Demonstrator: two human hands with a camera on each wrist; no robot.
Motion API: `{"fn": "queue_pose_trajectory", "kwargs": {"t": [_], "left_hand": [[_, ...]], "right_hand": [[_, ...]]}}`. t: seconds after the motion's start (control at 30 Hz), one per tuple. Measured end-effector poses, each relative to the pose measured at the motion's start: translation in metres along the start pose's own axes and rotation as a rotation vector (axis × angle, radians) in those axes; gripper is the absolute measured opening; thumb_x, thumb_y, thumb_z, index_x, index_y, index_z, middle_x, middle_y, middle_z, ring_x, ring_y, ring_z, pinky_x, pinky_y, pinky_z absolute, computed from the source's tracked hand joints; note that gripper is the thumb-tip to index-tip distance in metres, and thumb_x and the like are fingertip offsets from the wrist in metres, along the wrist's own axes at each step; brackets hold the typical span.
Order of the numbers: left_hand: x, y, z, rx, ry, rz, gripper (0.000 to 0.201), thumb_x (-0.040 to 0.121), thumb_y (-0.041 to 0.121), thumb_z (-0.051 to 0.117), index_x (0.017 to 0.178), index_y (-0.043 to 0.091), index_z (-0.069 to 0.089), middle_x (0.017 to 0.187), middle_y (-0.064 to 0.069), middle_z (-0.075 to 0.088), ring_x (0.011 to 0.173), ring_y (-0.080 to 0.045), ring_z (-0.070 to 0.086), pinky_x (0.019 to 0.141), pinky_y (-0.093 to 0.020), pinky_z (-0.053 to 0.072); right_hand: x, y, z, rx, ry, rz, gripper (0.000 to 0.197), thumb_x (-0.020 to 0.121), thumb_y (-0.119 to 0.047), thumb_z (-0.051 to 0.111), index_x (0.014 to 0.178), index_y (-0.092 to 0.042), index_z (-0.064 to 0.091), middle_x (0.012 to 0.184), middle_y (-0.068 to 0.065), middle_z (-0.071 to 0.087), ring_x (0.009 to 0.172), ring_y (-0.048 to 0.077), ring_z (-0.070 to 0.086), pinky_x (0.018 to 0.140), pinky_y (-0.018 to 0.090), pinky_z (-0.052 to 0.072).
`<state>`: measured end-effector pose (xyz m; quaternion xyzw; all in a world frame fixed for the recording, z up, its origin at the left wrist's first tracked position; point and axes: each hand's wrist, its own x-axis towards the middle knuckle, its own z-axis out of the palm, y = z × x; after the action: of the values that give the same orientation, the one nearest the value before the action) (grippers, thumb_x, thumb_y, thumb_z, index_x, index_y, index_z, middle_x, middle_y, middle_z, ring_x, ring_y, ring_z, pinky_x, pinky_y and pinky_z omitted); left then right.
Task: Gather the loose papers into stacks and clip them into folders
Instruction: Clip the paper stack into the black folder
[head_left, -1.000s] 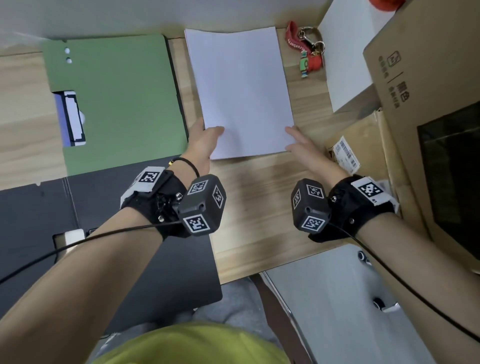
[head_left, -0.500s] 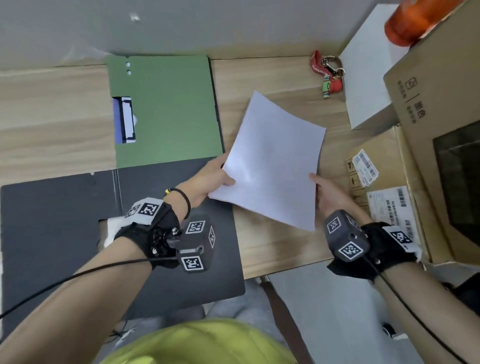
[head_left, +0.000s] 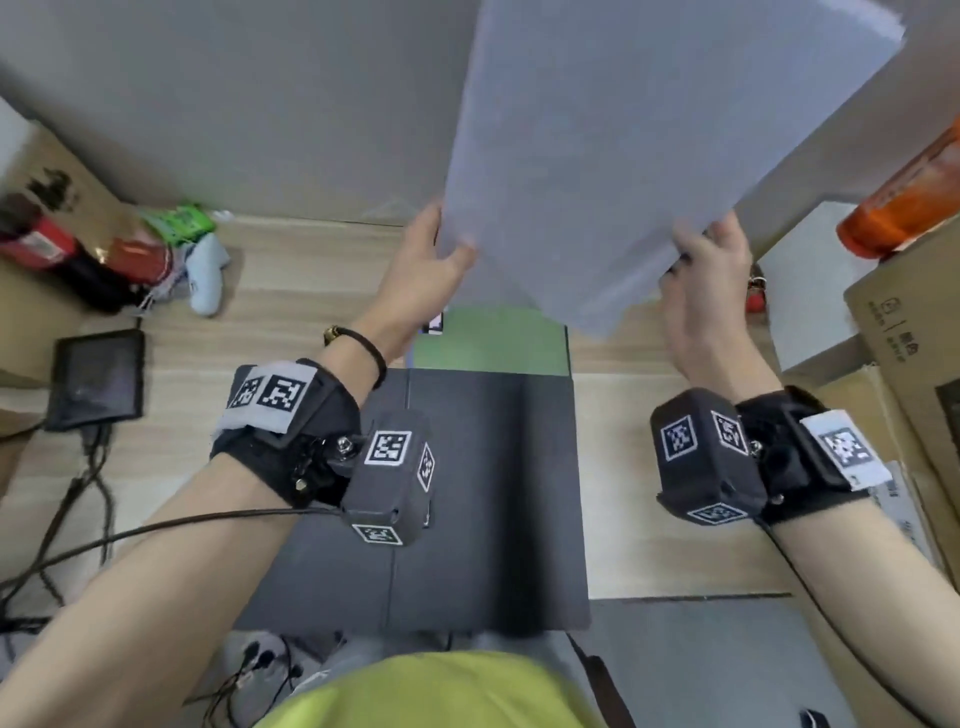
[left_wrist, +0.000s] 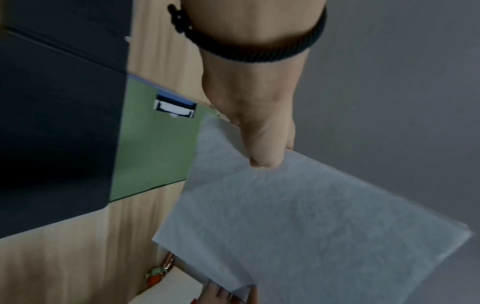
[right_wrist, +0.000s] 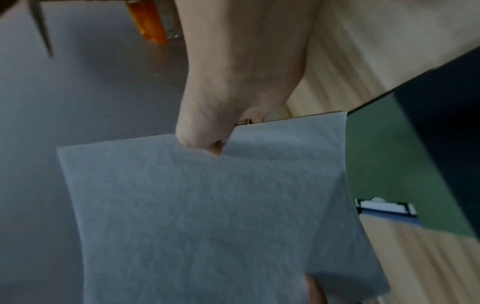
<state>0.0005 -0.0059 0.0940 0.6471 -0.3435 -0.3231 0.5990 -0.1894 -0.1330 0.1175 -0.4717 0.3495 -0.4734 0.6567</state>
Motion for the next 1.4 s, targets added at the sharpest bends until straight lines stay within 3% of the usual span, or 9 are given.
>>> {"fn": "queue_pose_trajectory", "kwargs": {"t": [0.1, 0.2, 0.33, 0.5, 0.73, 0.87, 1.03, 1.13, 1.4], "left_hand": [[-0.003, -0.004, -0.018, -0.051, 0.007, -0.007, 0.046, 0.086, 0.000, 0.056, 0.122, 0.028, 0.047, 0.127, 0.006, 0.060, 0.113, -0.001, 0.057, 0.096, -0.020, 0.047], [-0.011, -0.034, -0.025, -0.013, 0.027, -0.116, 0.054, 0.078, 0.010, 0.060, 0.131, 0.011, 0.048, 0.124, -0.001, 0.063, 0.111, -0.007, 0.059, 0.091, -0.019, 0.045], [-0.023, -0.065, -0.025, 0.119, -0.010, -0.201, 0.031, 0.097, 0.007, 0.046, 0.127, 0.011, 0.051, 0.115, 0.008, 0.060, 0.106, -0.006, 0.057, 0.081, -0.008, 0.042], [-0.016, -0.072, -0.027, 0.236, -0.025, -0.142, 0.028, 0.102, 0.020, 0.042, 0.123, 0.011, 0.057, 0.116, 0.002, 0.062, 0.112, -0.016, 0.058, 0.101, -0.033, 0.045], [0.006, -0.029, -0.026, 0.002, 0.082, -0.117, 0.020, 0.101, 0.023, 0.043, 0.115, 0.020, 0.056, 0.112, 0.006, 0.064, 0.099, -0.006, 0.060, 0.080, -0.017, 0.049], [-0.003, -0.045, -0.026, -0.019, 0.019, -0.346, 0.022, 0.097, 0.016, 0.046, 0.113, 0.015, 0.060, 0.100, 0.002, 0.068, 0.084, -0.013, 0.064, 0.060, -0.019, 0.051], [-0.038, -0.107, -0.033, 0.210, -0.210, -0.568, 0.019, 0.098, 0.015, 0.048, 0.110, 0.008, 0.061, 0.107, -0.009, 0.066, 0.091, -0.023, 0.062, 0.075, -0.030, 0.049], [-0.060, -0.132, -0.041, 0.270, -0.236, -0.721, 0.019, 0.094, 0.016, 0.055, 0.112, 0.017, 0.058, 0.105, -0.005, 0.065, 0.076, -0.019, 0.064, 0.079, -0.032, 0.054], [-0.100, -0.166, -0.043, 0.516, -0.245, -0.770, 0.018, 0.083, 0.030, 0.071, 0.089, 0.018, 0.060, 0.080, -0.006, 0.065, 0.058, -0.014, 0.063, 0.057, -0.026, 0.058]], "right_hand": [[-0.006, 0.002, 0.018, -0.052, -0.008, -0.004, 0.029, 0.082, 0.001, 0.049, 0.101, -0.020, 0.056, 0.097, -0.004, 0.063, 0.090, 0.011, 0.057, 0.074, 0.020, 0.042], [-0.022, 0.042, 0.015, -0.252, -0.062, 0.189, 0.036, 0.081, -0.005, 0.050, 0.113, -0.021, 0.051, 0.104, -0.006, 0.061, 0.091, 0.007, 0.054, 0.078, 0.020, 0.039], [-0.041, 0.088, 0.000, -0.465, -0.057, 0.427, 0.041, 0.094, -0.002, 0.044, 0.132, -0.018, 0.044, 0.116, -0.007, 0.055, 0.104, 0.008, 0.049, 0.088, 0.019, 0.033], [-0.035, 0.082, -0.008, -0.598, -0.080, 0.390, 0.033, 0.101, -0.017, 0.041, 0.132, -0.013, 0.049, 0.127, -0.005, 0.055, 0.118, 0.009, 0.046, 0.094, 0.022, 0.030], [-0.019, 0.014, 0.012, -0.585, -0.178, 0.163, 0.018, 0.098, -0.015, 0.045, 0.104, -0.023, 0.060, 0.104, -0.011, 0.066, 0.087, 0.000, 0.062, 0.076, 0.014, 0.049], [-0.029, 0.033, -0.011, -0.568, -0.335, 0.379, 0.025, 0.095, -0.007, 0.050, 0.108, -0.025, 0.061, 0.104, -0.009, 0.072, 0.093, 0.011, 0.069, 0.082, 0.032, 0.055], [-0.064, 0.095, -0.055, -0.621, -0.377, 0.673, 0.031, 0.095, -0.004, 0.050, 0.122, -0.019, 0.056, 0.101, -0.009, 0.074, 0.096, 0.017, 0.069, 0.077, 0.032, 0.056], [-0.086, 0.124, -0.080, -0.632, -0.315, 0.817, 0.032, 0.096, -0.001, 0.047, 0.122, -0.017, 0.055, 0.105, 0.000, 0.071, 0.096, 0.022, 0.068, 0.083, 0.039, 0.054], [-0.125, 0.161, -0.119, -0.666, -0.143, 0.921, 0.027, 0.094, 0.000, 0.049, 0.114, -0.017, 0.058, 0.099, 0.000, 0.068, 0.093, 0.024, 0.063, 0.081, 0.036, 0.049]]}}
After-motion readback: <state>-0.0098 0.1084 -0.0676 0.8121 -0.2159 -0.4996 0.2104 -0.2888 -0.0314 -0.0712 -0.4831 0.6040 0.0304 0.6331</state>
